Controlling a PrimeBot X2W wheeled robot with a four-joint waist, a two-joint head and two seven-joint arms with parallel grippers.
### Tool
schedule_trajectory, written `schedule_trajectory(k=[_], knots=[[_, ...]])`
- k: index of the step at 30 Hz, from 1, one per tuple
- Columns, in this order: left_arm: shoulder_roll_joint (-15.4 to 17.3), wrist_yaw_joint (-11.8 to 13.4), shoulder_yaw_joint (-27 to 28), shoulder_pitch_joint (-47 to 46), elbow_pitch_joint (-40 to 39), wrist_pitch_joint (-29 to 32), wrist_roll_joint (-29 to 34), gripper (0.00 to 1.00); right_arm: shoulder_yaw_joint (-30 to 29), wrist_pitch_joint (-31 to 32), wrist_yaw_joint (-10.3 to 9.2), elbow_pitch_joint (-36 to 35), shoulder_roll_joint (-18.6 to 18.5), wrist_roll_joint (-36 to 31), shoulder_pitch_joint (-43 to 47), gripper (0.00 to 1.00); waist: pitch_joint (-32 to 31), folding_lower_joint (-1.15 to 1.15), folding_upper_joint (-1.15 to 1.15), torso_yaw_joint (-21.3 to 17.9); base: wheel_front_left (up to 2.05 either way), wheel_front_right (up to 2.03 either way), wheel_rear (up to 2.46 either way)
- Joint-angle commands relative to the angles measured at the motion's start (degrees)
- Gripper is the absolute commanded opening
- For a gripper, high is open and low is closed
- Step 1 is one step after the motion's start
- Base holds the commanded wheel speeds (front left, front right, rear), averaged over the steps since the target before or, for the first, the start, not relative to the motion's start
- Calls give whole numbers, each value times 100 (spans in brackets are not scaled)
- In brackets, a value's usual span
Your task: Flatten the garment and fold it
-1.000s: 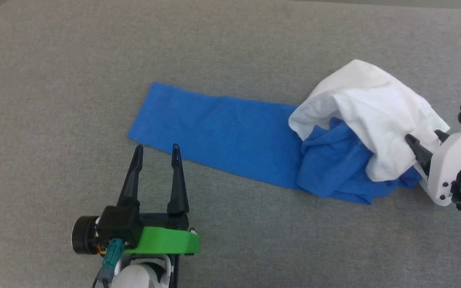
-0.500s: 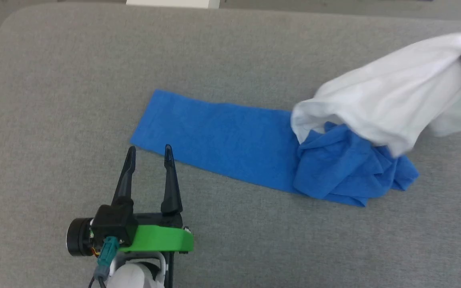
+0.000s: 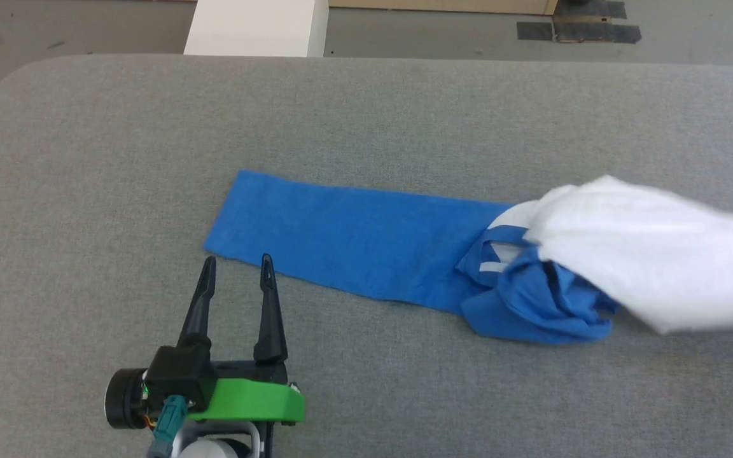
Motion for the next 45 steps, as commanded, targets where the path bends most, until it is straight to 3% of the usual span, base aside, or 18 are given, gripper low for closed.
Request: schedule_trajectory(k=[1,5,6,7,10,15,20,24,29,33,40,41,43,45], knots=[[-18,-43,27,43,-7,-23,43,100,-123,-64,-9,63,198,-34,243,0,59,0,0,24,0,0,0],[-18,-75,30,18,19,-23,77,100,-367,-139,-9,247,585,-47,716,0,97,0,0,13,0,0,0],[-18,-81,26,12,25,-23,81,100,-369,-173,-9,272,624,-58,754,12,95,0,0,5,0,0,0],[-18,-83,23,6,35,-23,85,100,-351,-223,-9,283,648,-74,764,100,87,0,0,-5,0,0,0],[-18,-93,-1,-13,68,-23,70,100,-226,-358,-9,146,684,23,596,100,38,0,0,-28,0,0,0],[-18,-94,-61,-20,106,-23,4,100,462,-335,-9,-757,554,462,83,100,-76,0,0,-1,0,0,0],[-18,-55,-168,-53,98,-23,-112,100,1509,203,-9,-1724,269,915,-351,100,-87,0,0,196,0,0,0],[-18,-12,-263,-105,87,-23,-191,100,2406,664,-9,-2005,119,1252,-839,100,33,0,0,440,0,0,0],[-18,50,-409,-190,91,-23,-290,100,3442,1335,-9,-1824,42,1487,-1398,100,238,0,0,791,0,0,0],[-18,107,-535,-253,90,-23,-366,100,4004,2353,-9,-1348,-122,1437,-1625,100,384,0,0,1077,0,0,0],[-18,179,-644,-268,95,-23,-439,100,4212,3267,-9,-944,-405,1335,-1442,100,465,0,0,1323,0,0,0],[-18,186,-648,-269,97,-23,-443,100,4202,3326,-9,-913,-415,1338,-1386,49,463,0,0,1330,0,0,0],[-18,199,-648,-277,105,-23,-449,100,4222,3342,-9,-914,-445,1306,-1305,0,448,0,0,1330,0,0,0],[-18,207,-633,-293,105,-23,-446,100,4187,3191,-9,-932,-428,1229,-1291,0,429,0,0,1291,0,0,0]])
